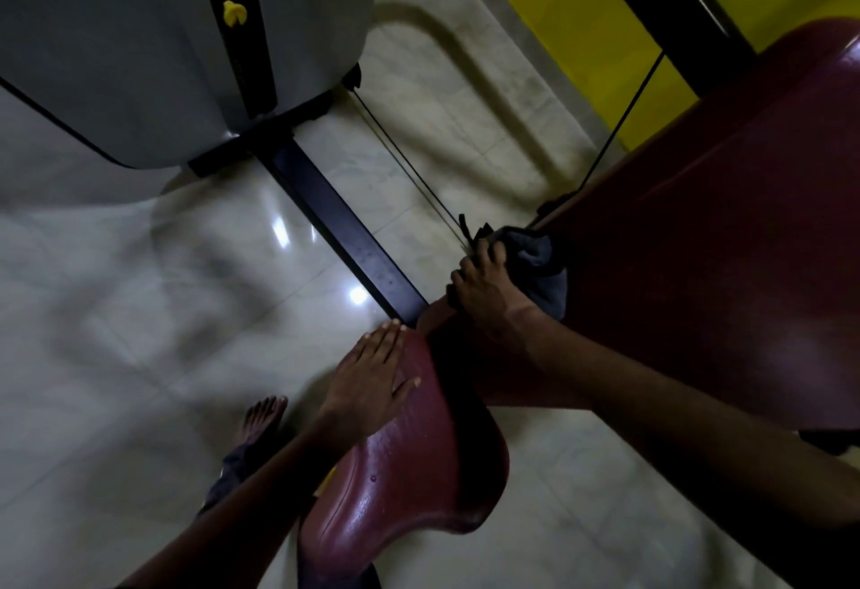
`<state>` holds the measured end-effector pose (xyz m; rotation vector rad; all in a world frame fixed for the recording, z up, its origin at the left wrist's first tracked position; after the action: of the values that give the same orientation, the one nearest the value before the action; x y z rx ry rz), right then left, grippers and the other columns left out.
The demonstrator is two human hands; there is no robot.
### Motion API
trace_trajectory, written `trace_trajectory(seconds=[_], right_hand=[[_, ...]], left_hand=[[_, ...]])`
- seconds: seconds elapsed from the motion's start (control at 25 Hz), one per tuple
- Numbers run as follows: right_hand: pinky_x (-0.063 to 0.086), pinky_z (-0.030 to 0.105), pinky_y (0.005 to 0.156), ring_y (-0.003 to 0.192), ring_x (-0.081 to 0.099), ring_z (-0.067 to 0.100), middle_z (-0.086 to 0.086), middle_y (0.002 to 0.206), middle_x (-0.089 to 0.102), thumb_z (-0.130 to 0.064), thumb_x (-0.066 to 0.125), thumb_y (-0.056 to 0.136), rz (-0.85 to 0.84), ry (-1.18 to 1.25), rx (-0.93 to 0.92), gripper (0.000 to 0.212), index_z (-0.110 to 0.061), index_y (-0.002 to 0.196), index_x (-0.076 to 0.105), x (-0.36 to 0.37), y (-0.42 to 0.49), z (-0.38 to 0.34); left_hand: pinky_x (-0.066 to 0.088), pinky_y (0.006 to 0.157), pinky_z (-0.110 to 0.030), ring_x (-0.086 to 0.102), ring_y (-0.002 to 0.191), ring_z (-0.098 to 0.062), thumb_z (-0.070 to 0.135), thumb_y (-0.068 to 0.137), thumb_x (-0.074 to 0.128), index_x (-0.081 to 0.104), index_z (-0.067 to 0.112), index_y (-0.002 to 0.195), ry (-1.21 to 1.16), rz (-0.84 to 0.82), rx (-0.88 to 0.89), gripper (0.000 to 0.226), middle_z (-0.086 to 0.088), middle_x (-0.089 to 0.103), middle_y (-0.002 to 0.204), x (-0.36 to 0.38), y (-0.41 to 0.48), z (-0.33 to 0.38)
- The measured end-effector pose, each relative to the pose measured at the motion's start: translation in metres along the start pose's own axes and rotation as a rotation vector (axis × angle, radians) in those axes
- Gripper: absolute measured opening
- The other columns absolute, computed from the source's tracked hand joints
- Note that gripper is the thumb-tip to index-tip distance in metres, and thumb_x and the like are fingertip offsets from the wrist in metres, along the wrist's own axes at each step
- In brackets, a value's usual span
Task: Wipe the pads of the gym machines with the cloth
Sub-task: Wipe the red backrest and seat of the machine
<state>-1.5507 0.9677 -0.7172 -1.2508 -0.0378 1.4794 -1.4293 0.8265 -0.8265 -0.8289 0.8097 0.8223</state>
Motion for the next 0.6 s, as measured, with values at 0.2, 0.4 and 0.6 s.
trace_trajectory(seconds=[0.2, 0.4, 0.6], right_hand=[[0.021, 0.061, 0.111, 0.140, 0.029, 0.049, 0.018, 0.145, 0.043, -0.034, 0.040, 0.103, -0.132, -0.034, -0.027, 0.047, -0.009, 0.142, 0.045, 0.018, 0.020, -0.023], [0.019, 0.062, 0.114, 0.143, 0.020, 0.052, 0.019, 0.147, 0.039, -0.030, 0.037, 0.103, -0.158, 0.018, -0.045, 0.047, -0.009, 0.145, 0.040, 0.022, 0.025, -0.026], [0.024, 0.058, 0.113, 0.137, 0.031, 0.047, 0.017, 0.144, 0.042, -0.037, 0.041, 0.102, -0.252, 0.063, 0.015, 0.051, -0.010, 0.145, 0.040, 0.025, 0.046, -0.044]], left_hand=[[0.009, 0.121, -0.035, 0.018, 0.150, -0.019, 0.067, 0.094, 0.034, 0.025, 0.014, 0.155, -0.076, 0.030, 0.050, 0.081, -0.004, 0.023, 0.162, -0.001, -0.001, -0.011], [-0.001, 0.122, -0.032, 0.003, 0.152, -0.015, 0.070, 0.095, 0.034, 0.012, 0.019, 0.158, -0.164, -0.007, 0.075, 0.084, 0.000, 0.008, 0.165, 0.000, 0.001, -0.017], [0.004, 0.123, -0.035, 0.006, 0.152, -0.016, 0.069, 0.095, 0.032, 0.015, 0.016, 0.158, -0.141, 0.010, 0.096, 0.084, -0.001, 0.009, 0.164, 0.004, 0.002, -0.019]])
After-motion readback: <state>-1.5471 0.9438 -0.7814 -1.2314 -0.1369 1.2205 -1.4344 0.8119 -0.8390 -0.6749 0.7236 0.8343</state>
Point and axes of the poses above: each hand's wrist, its own y-axis towards the middle knuckle, its own x-axis out of the palm, z = x × y, the point moved 4 cm from there along y, towards the middle knuckle
